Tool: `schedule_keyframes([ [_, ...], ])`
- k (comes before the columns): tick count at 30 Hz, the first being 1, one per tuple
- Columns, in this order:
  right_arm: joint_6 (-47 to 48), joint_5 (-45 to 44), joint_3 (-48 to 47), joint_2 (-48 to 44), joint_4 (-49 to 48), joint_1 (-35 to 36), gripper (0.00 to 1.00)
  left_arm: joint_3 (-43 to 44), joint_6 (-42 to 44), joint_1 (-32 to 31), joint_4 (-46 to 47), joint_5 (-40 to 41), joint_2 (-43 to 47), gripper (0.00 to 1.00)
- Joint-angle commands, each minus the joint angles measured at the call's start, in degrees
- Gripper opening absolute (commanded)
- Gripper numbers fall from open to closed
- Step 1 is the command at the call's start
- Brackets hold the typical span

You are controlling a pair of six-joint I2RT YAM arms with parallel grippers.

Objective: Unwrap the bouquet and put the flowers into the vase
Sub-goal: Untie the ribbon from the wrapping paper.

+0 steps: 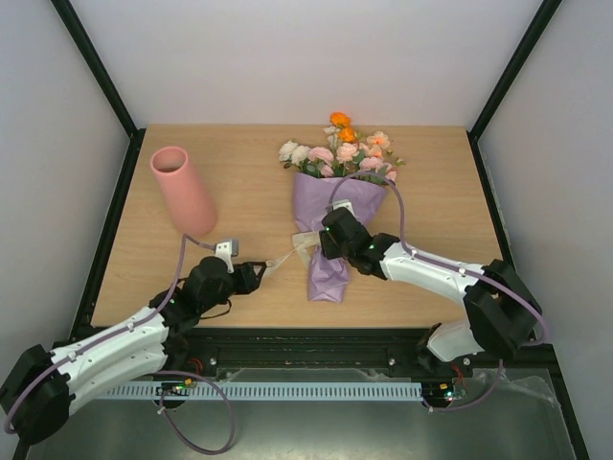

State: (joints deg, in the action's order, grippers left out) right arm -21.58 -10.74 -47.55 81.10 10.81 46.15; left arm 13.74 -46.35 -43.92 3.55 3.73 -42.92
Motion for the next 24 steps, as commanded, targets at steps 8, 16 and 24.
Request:
schedule_keyframes([
  [8,-3.2,2.7,-2.4,-1.6,4.4,0.0,0.65,-0.1,3.3,1.8,4.2,-1.2,-5.9,0.75],
  [16,-18.1,11.2,0.8,-6.3,6.9,0.9,0.65,0.1,6.7,5.4,3.2,-5.7,-9.6,0.73],
  [24,-27.3,19.4,7.1,-7.4,-7.4,6.0,0.49,0.5,7.9,5.8,3.9,-4.1,-14.8,0.75],
])
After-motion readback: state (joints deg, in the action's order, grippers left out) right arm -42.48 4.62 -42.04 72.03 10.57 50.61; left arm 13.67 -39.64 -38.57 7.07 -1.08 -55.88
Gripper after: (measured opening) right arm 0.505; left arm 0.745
